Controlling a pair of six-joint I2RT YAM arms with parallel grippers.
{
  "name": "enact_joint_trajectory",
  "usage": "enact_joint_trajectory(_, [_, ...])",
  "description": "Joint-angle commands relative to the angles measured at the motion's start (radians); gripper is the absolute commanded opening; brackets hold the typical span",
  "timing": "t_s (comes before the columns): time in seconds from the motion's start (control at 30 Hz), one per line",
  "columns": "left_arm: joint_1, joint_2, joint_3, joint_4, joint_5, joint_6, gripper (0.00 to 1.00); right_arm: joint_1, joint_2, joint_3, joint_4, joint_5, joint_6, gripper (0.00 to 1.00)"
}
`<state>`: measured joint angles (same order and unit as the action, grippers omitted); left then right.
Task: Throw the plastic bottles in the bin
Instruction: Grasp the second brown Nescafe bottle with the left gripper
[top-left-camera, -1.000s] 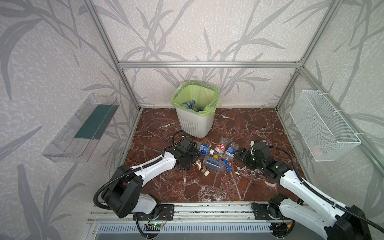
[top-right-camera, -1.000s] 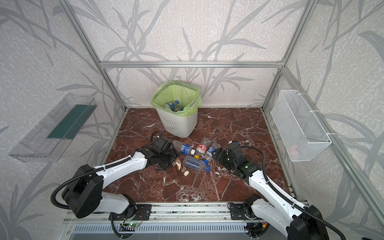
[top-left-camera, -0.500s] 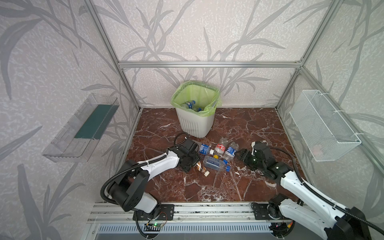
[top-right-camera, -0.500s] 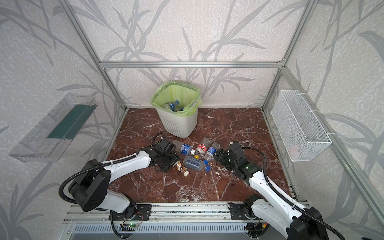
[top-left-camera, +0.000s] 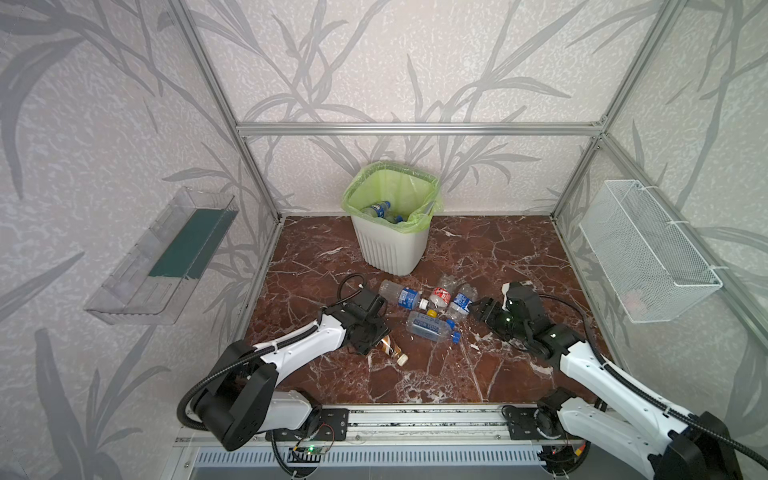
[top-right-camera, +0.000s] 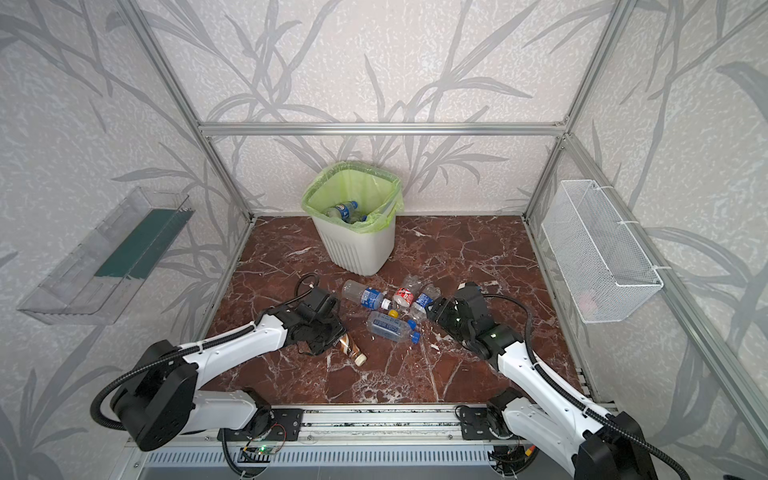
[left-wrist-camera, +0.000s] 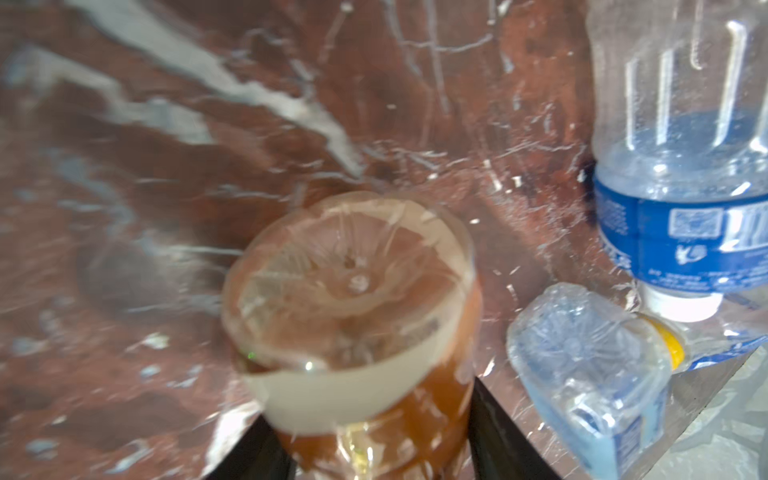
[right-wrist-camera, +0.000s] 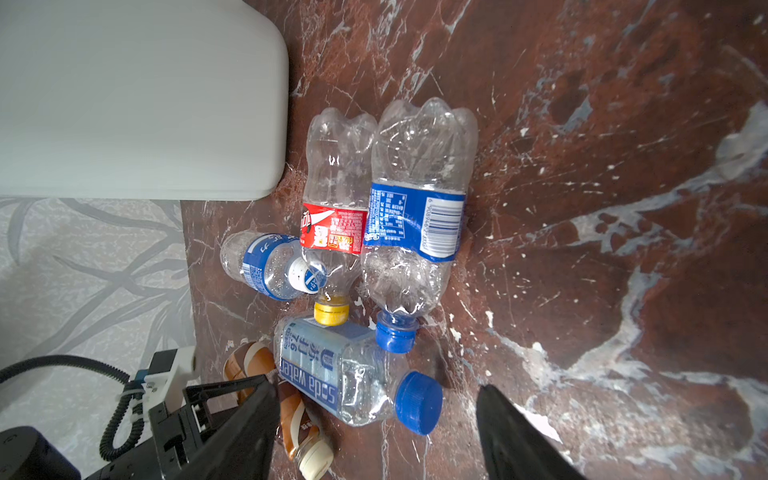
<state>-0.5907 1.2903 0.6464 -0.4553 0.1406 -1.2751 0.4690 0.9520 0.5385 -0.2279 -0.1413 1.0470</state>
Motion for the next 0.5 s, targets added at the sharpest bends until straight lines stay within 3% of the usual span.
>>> enact_joint_trajectory(0.0, [0.023,-0.091,-0.067,-0.123,-0.043,-0.001,0.59,-0.004,0.015,-0.005,0.025,-0.010,-0.001,0.74])
enact_joint_trajectory(0.27, [0.087,-0.366,-0.188,-0.272,-0.107,-0.013,0.59,-0.004,0.049,0.013,0.031,-0.018,-0.010,0.74])
enact_joint_trajectory(0.47, [0.112,-0.428,-0.206,-0.327,-0.103,-0.016,0.71,-0.004,0.068,0.023,0.029,-0.018,-0.015,0.74])
